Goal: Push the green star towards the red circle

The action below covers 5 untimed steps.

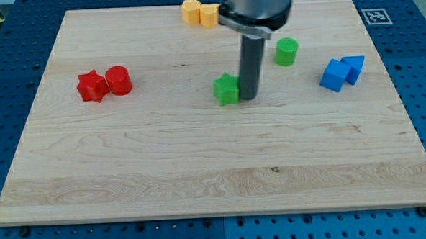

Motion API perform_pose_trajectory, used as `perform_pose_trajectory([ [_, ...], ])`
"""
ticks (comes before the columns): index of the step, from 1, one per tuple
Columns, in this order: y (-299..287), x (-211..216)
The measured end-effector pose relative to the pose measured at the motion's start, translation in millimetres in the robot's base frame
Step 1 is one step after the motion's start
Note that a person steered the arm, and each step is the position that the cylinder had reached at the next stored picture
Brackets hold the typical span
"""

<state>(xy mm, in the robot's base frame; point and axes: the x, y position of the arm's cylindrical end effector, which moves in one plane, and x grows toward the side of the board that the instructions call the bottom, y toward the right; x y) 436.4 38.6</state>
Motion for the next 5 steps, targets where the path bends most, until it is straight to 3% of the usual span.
perform_pose_trajectory([
  [5, -69, 0],
])
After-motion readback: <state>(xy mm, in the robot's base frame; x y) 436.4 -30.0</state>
